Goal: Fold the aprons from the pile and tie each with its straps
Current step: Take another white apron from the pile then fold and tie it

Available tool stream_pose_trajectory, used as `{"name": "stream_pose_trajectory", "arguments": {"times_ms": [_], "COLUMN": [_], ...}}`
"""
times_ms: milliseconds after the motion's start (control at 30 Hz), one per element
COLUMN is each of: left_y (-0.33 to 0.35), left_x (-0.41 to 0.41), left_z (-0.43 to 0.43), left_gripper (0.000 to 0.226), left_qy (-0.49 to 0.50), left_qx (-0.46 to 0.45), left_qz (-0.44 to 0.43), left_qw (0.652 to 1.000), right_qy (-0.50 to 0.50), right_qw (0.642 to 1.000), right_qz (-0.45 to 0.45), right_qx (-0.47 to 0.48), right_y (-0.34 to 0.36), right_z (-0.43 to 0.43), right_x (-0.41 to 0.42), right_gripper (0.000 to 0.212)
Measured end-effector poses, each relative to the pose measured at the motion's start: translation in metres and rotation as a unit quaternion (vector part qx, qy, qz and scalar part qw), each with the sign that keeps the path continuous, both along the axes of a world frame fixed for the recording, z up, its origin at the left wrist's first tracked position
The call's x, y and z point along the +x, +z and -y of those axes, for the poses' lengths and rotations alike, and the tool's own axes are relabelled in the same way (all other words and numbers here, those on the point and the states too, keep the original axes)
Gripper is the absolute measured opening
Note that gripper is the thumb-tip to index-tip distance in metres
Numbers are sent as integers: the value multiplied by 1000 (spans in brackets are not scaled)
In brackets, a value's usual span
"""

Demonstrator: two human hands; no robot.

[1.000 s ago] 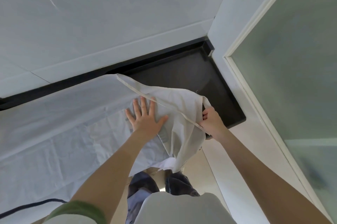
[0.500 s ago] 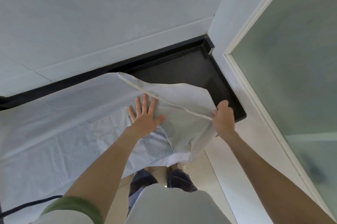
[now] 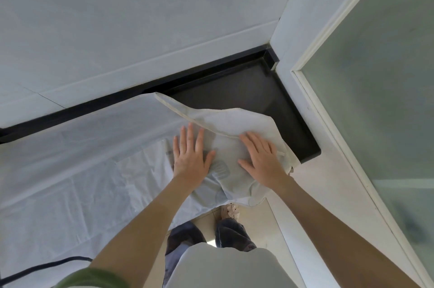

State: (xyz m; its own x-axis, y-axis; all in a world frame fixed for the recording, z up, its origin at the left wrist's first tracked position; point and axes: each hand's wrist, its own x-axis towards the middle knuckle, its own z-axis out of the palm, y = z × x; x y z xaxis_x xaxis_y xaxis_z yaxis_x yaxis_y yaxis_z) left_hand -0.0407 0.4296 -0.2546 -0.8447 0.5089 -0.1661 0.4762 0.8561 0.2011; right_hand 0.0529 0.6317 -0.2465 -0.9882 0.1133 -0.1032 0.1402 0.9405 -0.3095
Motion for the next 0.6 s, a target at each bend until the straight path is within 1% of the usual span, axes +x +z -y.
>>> {"name": "stream_pose_trajectory", "arguments": {"times_ms": [33,67,133,167,200,233,300,367,433,467,533,567,600], "left_y": [-1,1,-1,-5,-9,-14,-17,-18,-18,-19,-19,-19,-19], "left_x": [3,6,12,15,17,19,22,22,22,20,18,17,17], "left_z": [-2,-4,-9,-11,-13,-16,-22,-28,-29,-28,-26,-26,-26], "left_gripper": [70,68,70,70,69,68,73,81,83,82,78,77,76], "left_qy": [-20,-54,-168,-235,-288,-314,-308,-300,-307,-310,-313,-315,-315], "left_qx": [20,30,46,51,51,47,32,20,11,9,7,7,5], "left_qz": [-31,-29,9,18,19,13,24,19,21,20,20,17,16], "left_qw": [999,998,985,971,956,948,950,953,951,950,949,949,949], "right_qy": [-19,-43,-83,-108,-142,-181,-265,-350,-423,-450,-497,-503,-488], "right_qw": [1000,999,996,994,989,982,959,925,878,851,786,753,724], "right_qz": [14,13,-13,-30,-28,-17,9,83,151,175,225,238,232], "right_qx": [6,7,3,-4,-24,-47,-96,-126,-168,-206,-292,-351,-430], "right_y": [-5,-5,-3,0,6,11,16,19,18,17,14,13,10], "right_z": [-3,-6,-15,-19,-23,-29,-45,-57,-66,-67,-66,-64,-62], "right_x": [4,9,16,21,25,29,39,50,58,60,64,66,69], "right_gripper": [61,62,55,47,37,26,2,16,22,22,17,13,13]}}
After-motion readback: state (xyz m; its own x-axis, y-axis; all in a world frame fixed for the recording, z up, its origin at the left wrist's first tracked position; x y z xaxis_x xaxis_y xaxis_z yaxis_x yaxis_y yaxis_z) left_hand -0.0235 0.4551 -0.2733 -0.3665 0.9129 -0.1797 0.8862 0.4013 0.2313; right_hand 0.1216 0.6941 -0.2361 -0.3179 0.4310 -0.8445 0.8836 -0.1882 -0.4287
